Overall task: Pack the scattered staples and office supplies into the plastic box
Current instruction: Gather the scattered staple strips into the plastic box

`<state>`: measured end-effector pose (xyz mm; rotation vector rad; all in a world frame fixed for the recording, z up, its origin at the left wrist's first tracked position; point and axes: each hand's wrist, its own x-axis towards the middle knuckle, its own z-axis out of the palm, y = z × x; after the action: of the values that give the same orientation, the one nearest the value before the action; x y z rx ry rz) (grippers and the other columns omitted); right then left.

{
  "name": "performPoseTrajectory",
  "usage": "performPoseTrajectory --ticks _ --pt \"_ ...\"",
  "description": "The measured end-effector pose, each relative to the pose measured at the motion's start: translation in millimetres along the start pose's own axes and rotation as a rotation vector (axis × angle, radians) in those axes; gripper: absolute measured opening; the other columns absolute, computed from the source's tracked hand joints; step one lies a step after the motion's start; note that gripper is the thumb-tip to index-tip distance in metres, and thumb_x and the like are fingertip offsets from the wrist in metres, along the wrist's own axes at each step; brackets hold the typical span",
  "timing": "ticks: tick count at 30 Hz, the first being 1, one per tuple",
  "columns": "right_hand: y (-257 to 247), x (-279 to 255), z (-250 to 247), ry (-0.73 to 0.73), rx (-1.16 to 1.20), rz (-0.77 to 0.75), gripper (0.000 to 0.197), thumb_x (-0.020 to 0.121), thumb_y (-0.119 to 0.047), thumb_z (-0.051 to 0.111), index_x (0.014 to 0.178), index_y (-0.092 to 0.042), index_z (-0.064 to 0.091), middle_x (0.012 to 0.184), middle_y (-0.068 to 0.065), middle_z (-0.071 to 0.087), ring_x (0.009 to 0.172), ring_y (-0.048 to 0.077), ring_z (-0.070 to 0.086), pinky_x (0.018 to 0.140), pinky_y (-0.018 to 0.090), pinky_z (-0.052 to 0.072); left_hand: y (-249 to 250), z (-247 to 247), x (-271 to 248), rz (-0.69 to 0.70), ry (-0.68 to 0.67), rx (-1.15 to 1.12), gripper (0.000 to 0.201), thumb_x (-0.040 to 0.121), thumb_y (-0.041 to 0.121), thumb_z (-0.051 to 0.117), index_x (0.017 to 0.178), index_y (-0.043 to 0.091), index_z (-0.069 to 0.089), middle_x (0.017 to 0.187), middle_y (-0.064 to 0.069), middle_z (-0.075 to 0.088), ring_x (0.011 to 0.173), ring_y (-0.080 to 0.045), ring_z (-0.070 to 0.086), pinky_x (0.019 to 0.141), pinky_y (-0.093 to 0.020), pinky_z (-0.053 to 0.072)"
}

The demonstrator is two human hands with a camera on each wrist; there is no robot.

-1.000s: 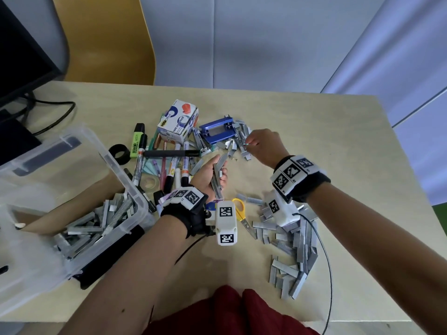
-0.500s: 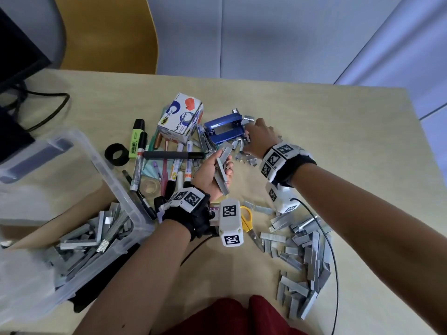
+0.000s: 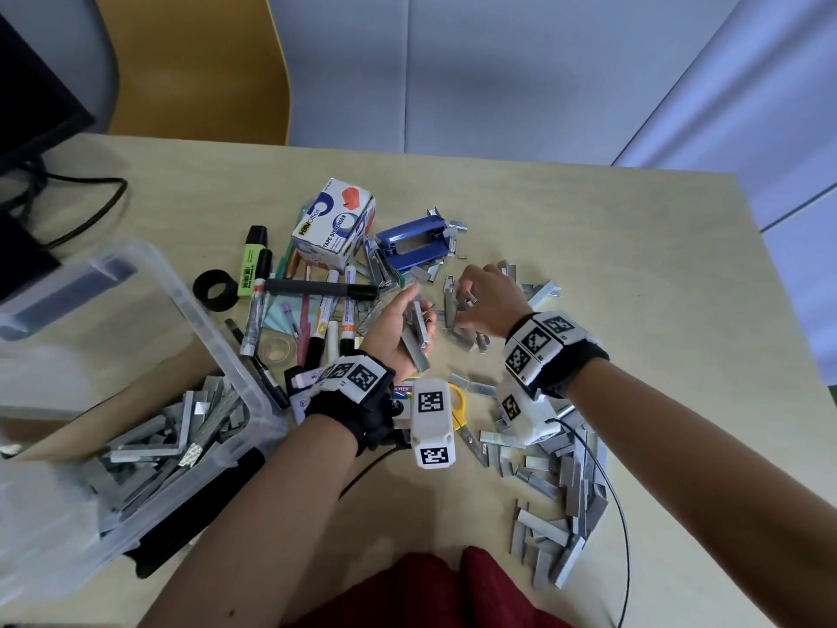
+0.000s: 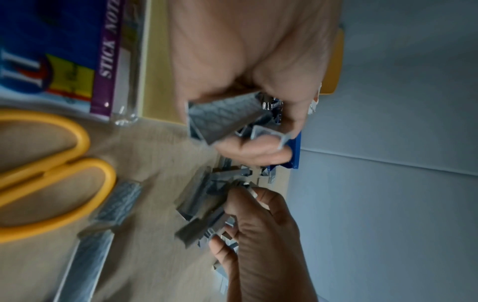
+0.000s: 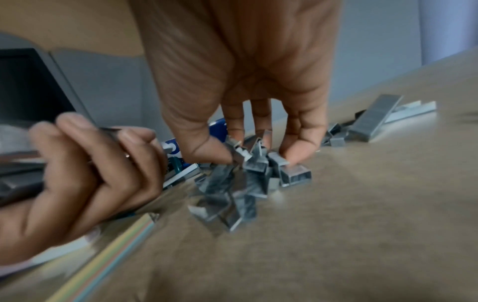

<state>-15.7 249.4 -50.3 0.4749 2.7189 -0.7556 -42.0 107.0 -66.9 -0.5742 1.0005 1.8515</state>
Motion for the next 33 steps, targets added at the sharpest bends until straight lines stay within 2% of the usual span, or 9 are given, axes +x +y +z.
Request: performPoseTrajectory --ticks 4,10,13,16,20,24,26,29,33 --pt "5.9 -5.8 5.2 0.025 0.002 0.002 0.022 0.076 -0.001 0.055 0.094 -0.010 0.047 0.092 0.004 0.041 0.086 0.023 0.043 0.072 0.026 0.031 -1.7 1.0 -1.6 -0.038 0.013 0.034 0.038 0.095 0.044 0.044 0.068 0.016 0.047 0.044 0.004 0.053 0.030 -0.004 0.047 0.031 -0.010 0.035" --pt "16.7 -8.7 7.2 0.060 0.100 0.004 0.022 0.081 0.005 0.044 0.101 0.001 0.053 0.103 0.015 0.055 0.098 0.028 0.049 0.071 0.023 0.028 -3.8 1.9 -3.7 -0.081 0.006 0.188 0.044 0.095 0.049 0.037 0.067 0.016 0.039 0.033 0.005 0.045 0.024 -0.001 0.039 0.028 -0.010 0.028" --pt "21.8 -9.6 6.0 0.062 0.241 0.079 0.018 0.082 0.006 0.042 0.095 -0.002 0.053 0.091 0.007 0.054 0.084 0.022 0.049 0.069 0.024 0.034 -4.1 0.1 -4.4 -0.068 -0.021 0.186 0.042 0.095 0.049 0.038 0.067 0.017 0.040 0.036 0.006 0.047 0.026 -0.001 0.040 0.029 -0.010 0.029" --pt "25.7 -9.0 4.0 0.044 0.544 0.203 0.024 0.082 0.011 0.038 0.078 -0.011 0.046 0.071 0.002 0.046 0.062 0.016 0.045 0.055 0.024 0.036 -5.2 0.2 -7.2 -0.040 -0.079 0.086 0.036 0.096 0.043 0.041 0.072 0.017 0.047 0.046 0.006 0.055 0.032 -0.002 0.048 0.030 -0.010 0.036" --pt "23.8 -18.0 -2.8 -0.030 1.174 0.346 0.034 0.083 0.018 0.022 0.073 -0.010 0.039 0.066 0.010 0.043 0.053 0.018 0.039 0.037 0.020 0.034 -6.9 1.2 -11.2 -0.032 -0.119 0.058 0.034 0.096 0.039 0.043 0.075 0.015 0.053 0.049 0.005 0.057 0.033 -0.004 0.051 0.031 -0.011 0.038" --pt "25.1 -26.2 -6.2 -0.074 1.452 0.391 0.041 0.069 0.019 0.011 0.075 -0.011 0.038 0.066 0.009 0.042 0.054 0.018 0.037 0.041 0.019 0.032 -7.8 1.3 -11.5 -0.028 -0.105 0.145 0.033 0.096 0.040 0.042 0.074 0.017 0.049 0.045 0.007 0.051 0.029 -0.001 0.043 0.027 -0.011 0.030" --pt "24.1 -30.3 -5.6 -0.098 1.515 0.408 0.036 0.069 0.014 0.014 0.071 -0.012 0.038 0.065 0.008 0.041 0.053 0.016 0.035 0.041 0.019 0.031 -7.5 2.8 -12.9 -0.026 -0.094 0.172 0.033 0.095 0.040 0.044 0.072 0.017 0.048 0.044 0.007 0.050 0.028 0.000 0.041 0.026 -0.011 0.028" --pt "25.3 -33.8 -6.5 -0.076 1.567 0.412 0.025 0.082 0.001 0.033 0.063 -0.015 0.035 0.056 0.001 0.033 0.049 0.012 0.028 0.040 0.017 0.027 -6.6 5.6 -15.6 -0.018 -0.080 0.201 0.033 0.095 0.039 0.044 0.070 0.017 0.047 0.043 0.008 0.048 0.027 0.000 0.039 0.026 -0.011 0.026" --pt "30.7 -35.1 -9.8 0.039 1.419 0.386 0.026 0.089 -0.011 0.050 0.064 -0.016 0.044 0.044 -0.006 0.027 0.037 0.008 0.022 0.034 0.016 0.020 -6.7 6.0 -19.8 -0.014 -0.069 0.231 0.035 0.096 0.039 0.044 0.069 0.018 0.046 0.041 0.008 0.046 0.027 0.001 0.038 0.026 -0.010 0.025"
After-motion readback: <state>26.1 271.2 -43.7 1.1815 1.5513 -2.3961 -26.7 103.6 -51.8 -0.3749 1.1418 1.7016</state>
